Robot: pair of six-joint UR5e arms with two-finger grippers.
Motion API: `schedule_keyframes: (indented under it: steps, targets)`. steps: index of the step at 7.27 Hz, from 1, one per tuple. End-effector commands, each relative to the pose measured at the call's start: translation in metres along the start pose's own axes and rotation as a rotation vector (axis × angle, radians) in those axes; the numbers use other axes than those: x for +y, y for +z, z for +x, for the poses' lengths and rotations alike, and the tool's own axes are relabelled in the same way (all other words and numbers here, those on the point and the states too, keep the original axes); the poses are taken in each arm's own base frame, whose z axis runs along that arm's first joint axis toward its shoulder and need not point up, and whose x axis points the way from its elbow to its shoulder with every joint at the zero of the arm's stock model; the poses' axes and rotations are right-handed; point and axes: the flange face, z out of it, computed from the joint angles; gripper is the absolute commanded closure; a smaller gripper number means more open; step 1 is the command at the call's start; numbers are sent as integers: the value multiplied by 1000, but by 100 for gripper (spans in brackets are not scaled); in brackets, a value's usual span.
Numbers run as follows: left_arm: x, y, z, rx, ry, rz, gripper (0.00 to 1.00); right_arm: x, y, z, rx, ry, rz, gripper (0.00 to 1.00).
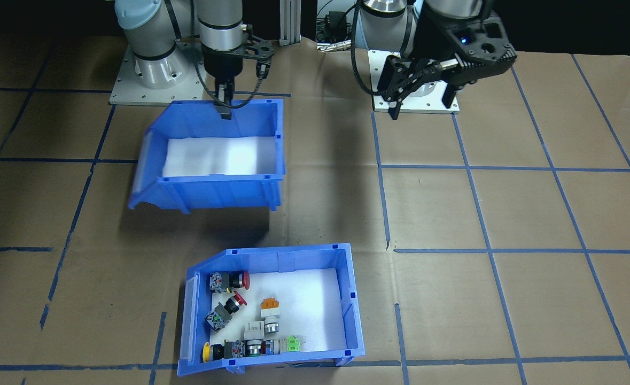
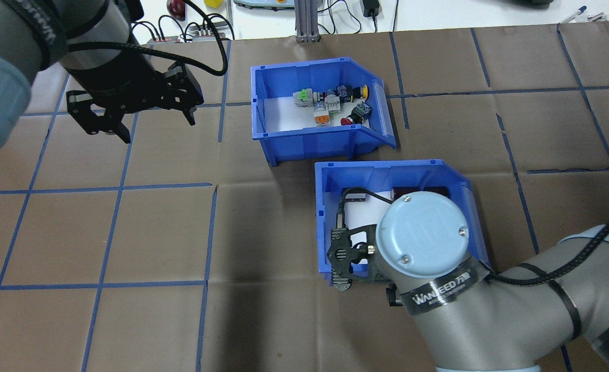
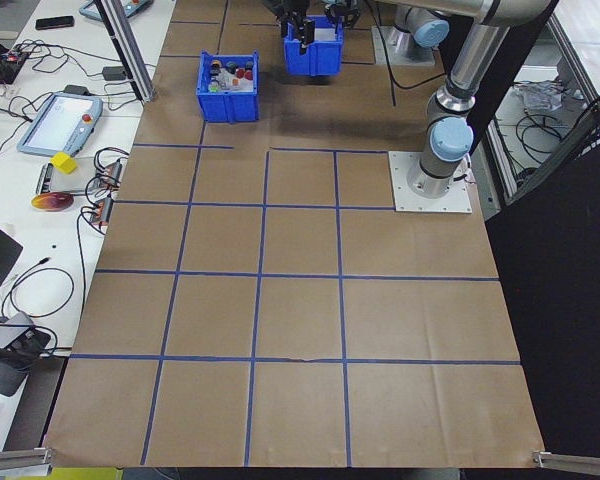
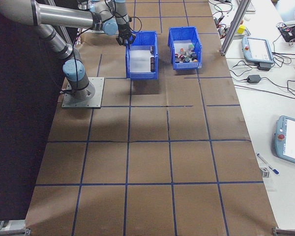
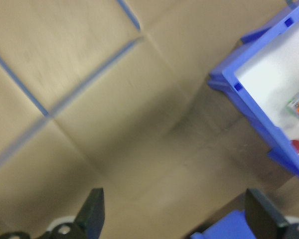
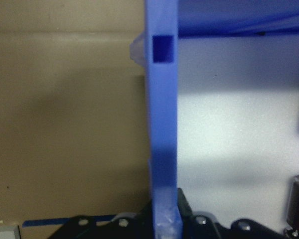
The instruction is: Place button box in front
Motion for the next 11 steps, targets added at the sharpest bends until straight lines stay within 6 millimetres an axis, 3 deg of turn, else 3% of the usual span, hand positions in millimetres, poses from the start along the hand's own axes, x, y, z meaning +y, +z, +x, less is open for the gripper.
schedule_keyframes:
  steps: [1, 4, 6, 8, 9, 11]
  targets:
    - [9, -16, -24, -4, 326, 33, 1, -38, 9, -15, 14, -23, 8, 89]
    - [26, -18, -21, 57, 343, 23, 1, -59, 13, -15, 4, -37, 4, 89]
    - [30, -2, -20, 63, 339, -7, 1, -64, 21, -11, -16, -8, -10, 89]
    - [30, -7, -22, 56, 328, 4, 1, -65, 25, -11, -29, -11, -6, 47]
    - [30, -7, -21, 58, 320, 4, 1, -66, 23, -10, -25, -10, -2, 1]
    - [30, -9, -20, 58, 323, 5, 1, -69, -8, 6, 18, 2, 20, 0]
